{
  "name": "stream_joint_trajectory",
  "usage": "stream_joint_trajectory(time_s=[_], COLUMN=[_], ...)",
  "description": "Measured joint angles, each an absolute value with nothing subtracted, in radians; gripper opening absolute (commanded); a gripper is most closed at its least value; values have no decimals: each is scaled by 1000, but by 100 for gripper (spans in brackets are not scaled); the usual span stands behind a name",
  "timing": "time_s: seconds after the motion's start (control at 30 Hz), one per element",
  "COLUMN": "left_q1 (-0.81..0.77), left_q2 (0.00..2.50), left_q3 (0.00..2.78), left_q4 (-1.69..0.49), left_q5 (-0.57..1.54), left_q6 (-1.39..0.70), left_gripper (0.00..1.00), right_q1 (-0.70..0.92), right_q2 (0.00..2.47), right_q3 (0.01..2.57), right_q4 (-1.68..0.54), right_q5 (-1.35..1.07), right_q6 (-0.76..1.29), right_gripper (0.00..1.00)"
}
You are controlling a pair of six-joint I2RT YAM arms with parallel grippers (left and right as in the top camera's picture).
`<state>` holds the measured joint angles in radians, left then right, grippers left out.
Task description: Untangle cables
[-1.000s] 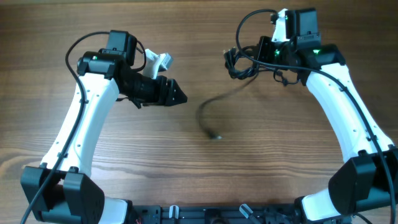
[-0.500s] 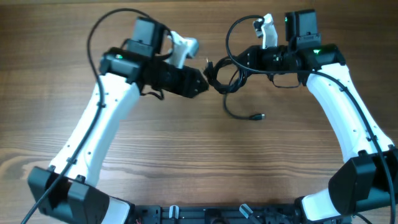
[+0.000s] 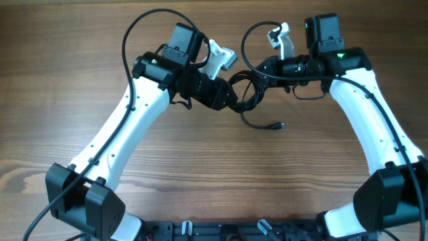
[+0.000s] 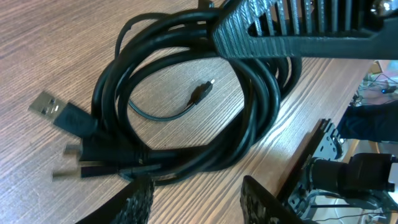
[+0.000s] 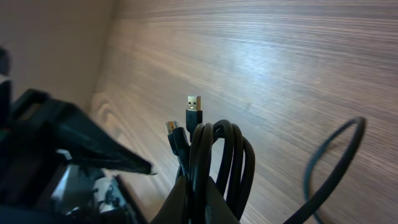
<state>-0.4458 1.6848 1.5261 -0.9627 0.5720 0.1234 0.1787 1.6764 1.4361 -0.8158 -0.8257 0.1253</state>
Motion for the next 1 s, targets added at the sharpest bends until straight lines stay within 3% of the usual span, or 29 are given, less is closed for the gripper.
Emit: stream_joint_trajectory(time_s=[0.73,1.0], left_q1=[-435,-472], left_q2=[1742,1800], left_q3=[1526,1526], left_q4=[-906,-863], left_q5=[718,796], left_q6=[262,268], left_gripper=[43,38], right_q1=[179,179], right_q2=[1676,1677], right_q3=[1436,1436], right_q4=[-812,-811], right_q5=[-898,-897], right_q6=[133,145], right_gripper=[4,4])
